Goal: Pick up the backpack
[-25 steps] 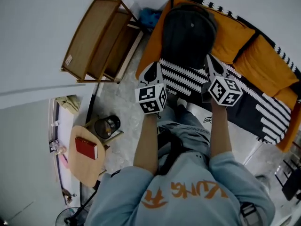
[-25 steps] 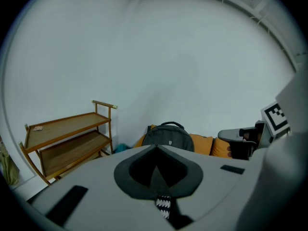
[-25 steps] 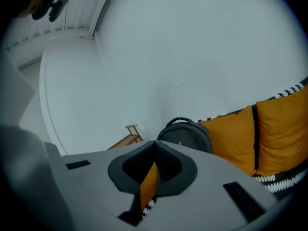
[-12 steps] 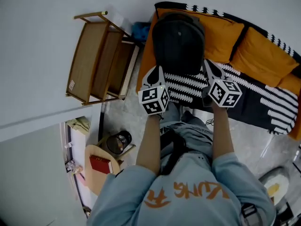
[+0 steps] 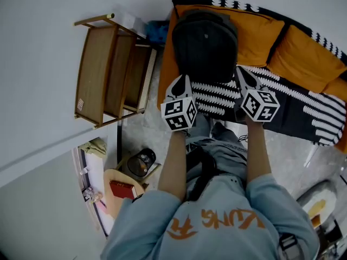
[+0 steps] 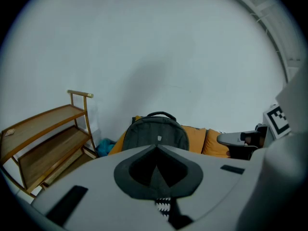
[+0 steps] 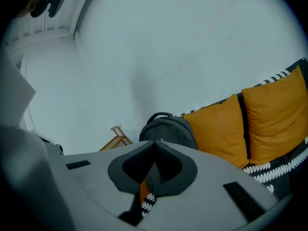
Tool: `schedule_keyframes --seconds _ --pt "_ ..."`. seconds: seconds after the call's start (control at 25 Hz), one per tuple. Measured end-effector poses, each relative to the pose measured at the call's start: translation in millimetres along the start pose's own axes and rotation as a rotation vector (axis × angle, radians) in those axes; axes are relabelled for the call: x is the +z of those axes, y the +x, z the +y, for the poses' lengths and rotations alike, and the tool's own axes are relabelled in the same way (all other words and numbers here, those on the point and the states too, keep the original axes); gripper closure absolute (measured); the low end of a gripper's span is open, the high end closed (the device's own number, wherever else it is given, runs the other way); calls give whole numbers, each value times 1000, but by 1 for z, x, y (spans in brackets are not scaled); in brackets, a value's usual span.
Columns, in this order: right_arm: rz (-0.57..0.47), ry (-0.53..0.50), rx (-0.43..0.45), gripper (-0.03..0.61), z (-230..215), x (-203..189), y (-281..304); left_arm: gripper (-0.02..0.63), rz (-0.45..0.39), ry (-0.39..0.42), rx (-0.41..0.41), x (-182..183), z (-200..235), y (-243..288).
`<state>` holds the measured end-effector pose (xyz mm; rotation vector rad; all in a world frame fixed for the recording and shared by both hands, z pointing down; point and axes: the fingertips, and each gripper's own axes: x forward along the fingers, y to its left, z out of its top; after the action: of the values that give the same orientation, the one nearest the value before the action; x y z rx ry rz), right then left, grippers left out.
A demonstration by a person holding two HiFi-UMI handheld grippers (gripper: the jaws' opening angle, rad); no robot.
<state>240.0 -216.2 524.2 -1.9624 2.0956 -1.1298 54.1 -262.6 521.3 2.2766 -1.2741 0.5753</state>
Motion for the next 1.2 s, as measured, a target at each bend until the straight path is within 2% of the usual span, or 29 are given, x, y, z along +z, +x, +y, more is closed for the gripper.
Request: schedule_keyframes --seconds 0.56,0.76,0.96,1.2 --pt "108 -23 -115 581 -19 -30 60 594 133 -69 -65 -26 27 79" --pt "131 -36 -171 581 -36 -36 75 594 183 -62 -71 -37 46 103" --pt "121 2 -239 581 -57 -39 90 594 215 -21 -92 -42 62 130" --pt "160 -8 -301 581 -78 -48 105 592 249 8 -112 -47 83 162"
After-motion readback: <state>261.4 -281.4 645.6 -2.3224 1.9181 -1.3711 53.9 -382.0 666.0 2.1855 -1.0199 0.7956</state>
